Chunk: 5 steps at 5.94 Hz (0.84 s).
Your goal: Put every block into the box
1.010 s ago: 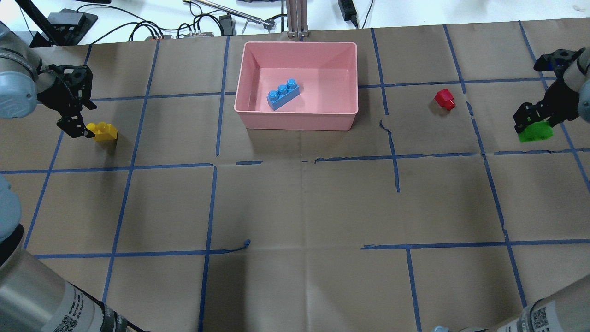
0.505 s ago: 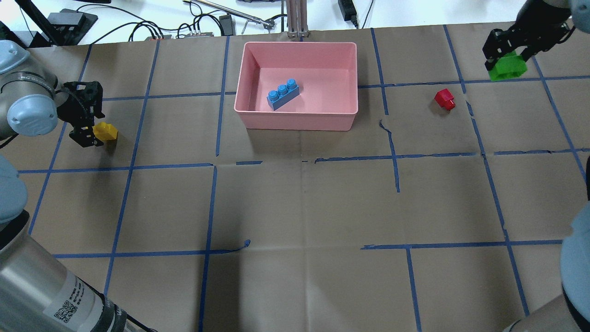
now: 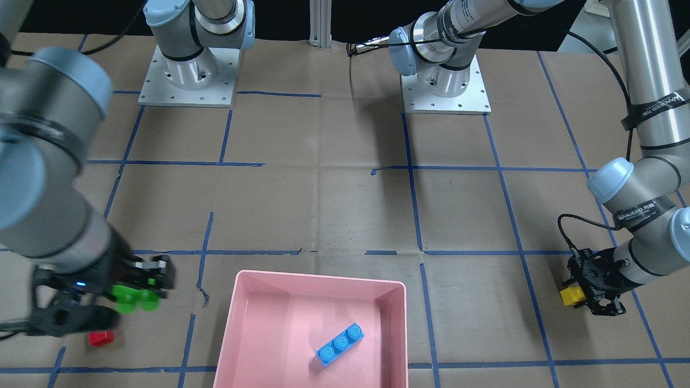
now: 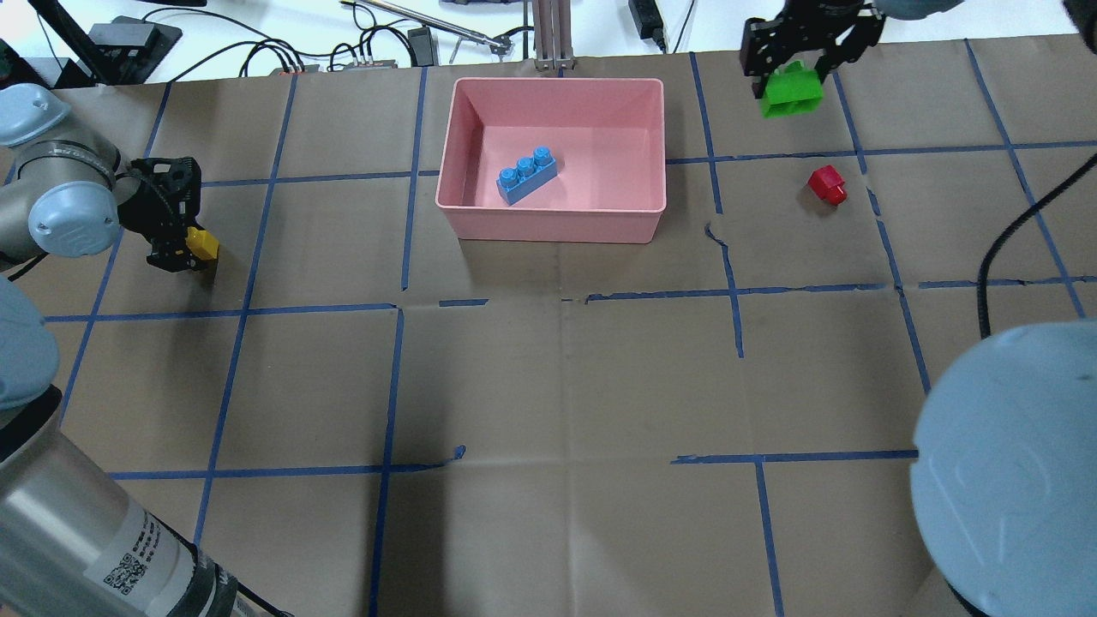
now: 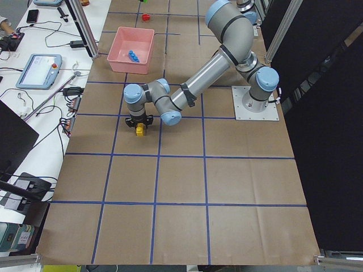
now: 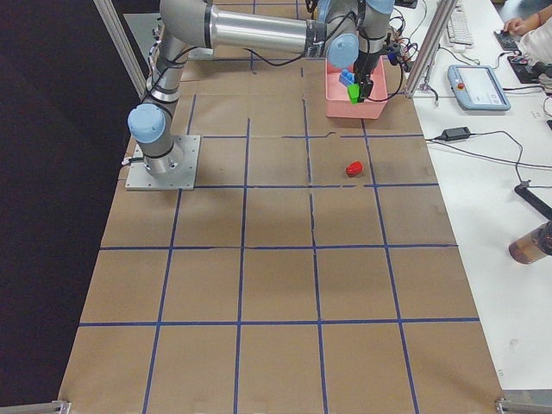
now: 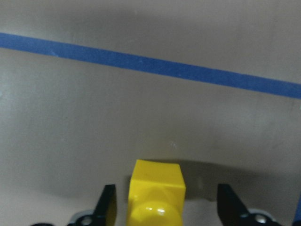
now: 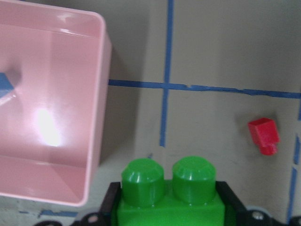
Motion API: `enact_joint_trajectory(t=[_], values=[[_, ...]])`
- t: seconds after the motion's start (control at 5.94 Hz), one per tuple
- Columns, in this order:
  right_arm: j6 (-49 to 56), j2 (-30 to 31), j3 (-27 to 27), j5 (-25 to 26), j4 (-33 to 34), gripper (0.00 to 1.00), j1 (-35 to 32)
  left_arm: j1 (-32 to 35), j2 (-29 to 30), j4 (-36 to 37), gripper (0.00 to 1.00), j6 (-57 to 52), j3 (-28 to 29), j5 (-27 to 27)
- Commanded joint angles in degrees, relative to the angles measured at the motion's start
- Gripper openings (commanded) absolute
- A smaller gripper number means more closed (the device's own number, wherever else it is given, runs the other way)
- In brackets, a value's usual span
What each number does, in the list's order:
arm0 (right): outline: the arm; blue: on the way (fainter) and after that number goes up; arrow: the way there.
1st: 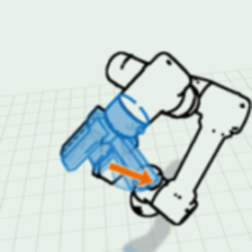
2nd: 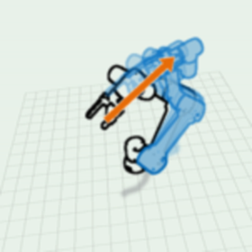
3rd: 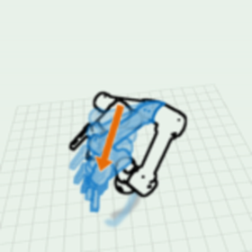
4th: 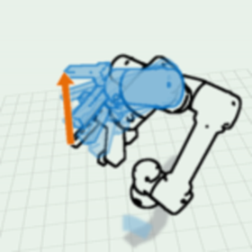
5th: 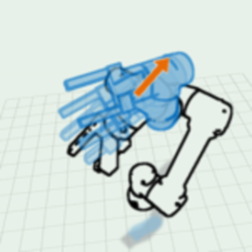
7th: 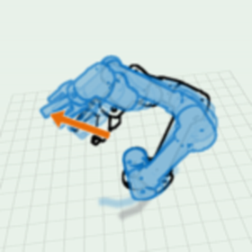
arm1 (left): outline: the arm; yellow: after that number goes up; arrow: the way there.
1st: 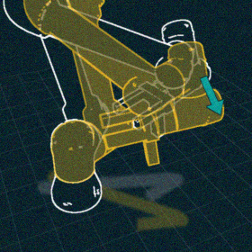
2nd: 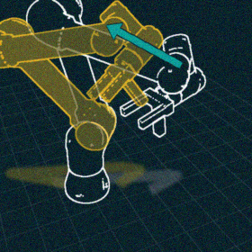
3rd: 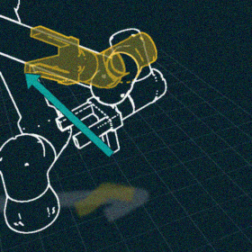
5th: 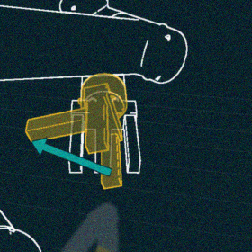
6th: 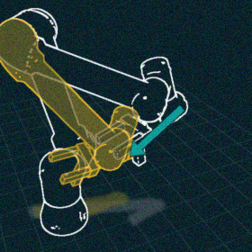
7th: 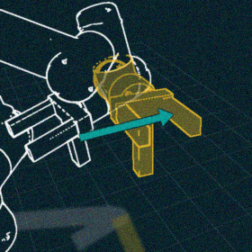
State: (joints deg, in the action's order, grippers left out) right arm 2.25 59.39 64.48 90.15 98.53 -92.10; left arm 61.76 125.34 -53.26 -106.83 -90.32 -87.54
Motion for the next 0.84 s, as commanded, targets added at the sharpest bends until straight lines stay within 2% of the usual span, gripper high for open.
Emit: enact_joint_trajectory(t=[0.0, 0.17, 0.34, 0.5, 0.67], values=[[-11.17, -9.60, -8.72, -0.06, 0.61, 0.33, -9.38, 0.37, -1.14, -1.05, 0.00, 0.13, 1.36, 0.00], [-12.78, -13.56, -9.19, 0.03, 0.96, 0.33, -10.37, 0.72, -3.50, -4.45, 0.00, 1.61, 1.63, -0.08], [-12.62, -14.90, -9.02, 0.03, 0.96, 0.52, -10.29, 5.25, -7.00, -9.53, 0.00, 6.41, 3.64, -0.52], [-12.62, -14.74, -8.94, 0.03, 0.87, 0.99, -10.20, 9.99, -8.60, -14.45, 0.00, 14.03, 7.40, -1.05], [-12.71, -14.22, -9.02, 0.12, 0.70, 1.00, -10.12, 13.09, -9.32, -17.98, 0.00, 24.98, 9.96, -1.05]])
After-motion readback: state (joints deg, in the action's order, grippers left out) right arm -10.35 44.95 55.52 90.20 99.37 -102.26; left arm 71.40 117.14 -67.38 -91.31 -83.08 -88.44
